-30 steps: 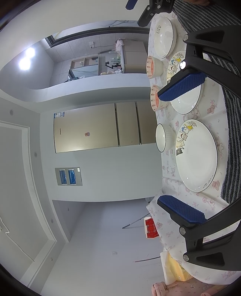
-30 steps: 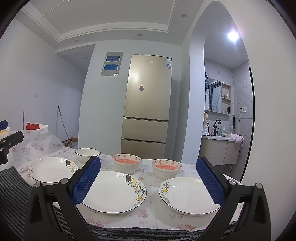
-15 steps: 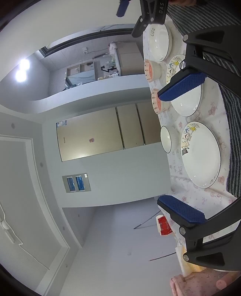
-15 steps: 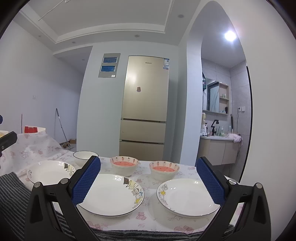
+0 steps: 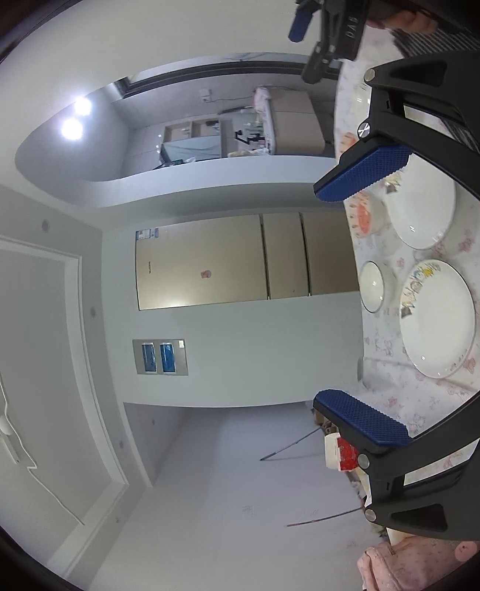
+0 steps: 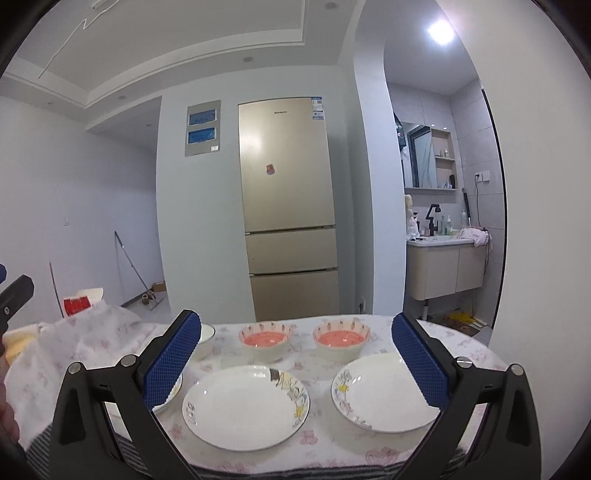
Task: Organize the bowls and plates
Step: 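Move both tools toward the plain white bowl on the table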
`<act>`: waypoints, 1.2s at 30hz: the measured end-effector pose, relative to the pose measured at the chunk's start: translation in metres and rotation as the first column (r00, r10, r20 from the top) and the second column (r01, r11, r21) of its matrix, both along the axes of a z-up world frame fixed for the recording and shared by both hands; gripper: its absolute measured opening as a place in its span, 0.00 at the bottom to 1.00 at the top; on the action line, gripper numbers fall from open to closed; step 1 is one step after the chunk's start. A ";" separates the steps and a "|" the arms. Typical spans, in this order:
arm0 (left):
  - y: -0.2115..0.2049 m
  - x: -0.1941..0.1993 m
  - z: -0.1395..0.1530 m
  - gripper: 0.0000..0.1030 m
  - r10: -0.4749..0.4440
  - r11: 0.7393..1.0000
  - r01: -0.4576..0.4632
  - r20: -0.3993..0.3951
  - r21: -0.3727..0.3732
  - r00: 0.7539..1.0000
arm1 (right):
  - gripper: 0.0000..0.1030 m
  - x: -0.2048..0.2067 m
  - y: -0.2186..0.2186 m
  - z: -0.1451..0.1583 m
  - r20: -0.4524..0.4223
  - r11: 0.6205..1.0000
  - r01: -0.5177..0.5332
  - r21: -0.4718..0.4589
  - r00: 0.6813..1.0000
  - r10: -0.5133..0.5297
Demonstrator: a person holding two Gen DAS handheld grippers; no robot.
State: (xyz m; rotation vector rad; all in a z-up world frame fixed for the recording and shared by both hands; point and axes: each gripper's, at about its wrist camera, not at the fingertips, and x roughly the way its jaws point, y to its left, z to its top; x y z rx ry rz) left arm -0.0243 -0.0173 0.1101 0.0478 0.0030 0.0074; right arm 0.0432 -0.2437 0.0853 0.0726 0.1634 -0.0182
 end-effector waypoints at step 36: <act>0.026 0.178 0.138 1.00 0.117 0.991 -0.111 0.090 -0.070 0.989 | 1.00 0.154 0.051 0.151 0.197 0.988 -0.044 0.145 0.980 0.014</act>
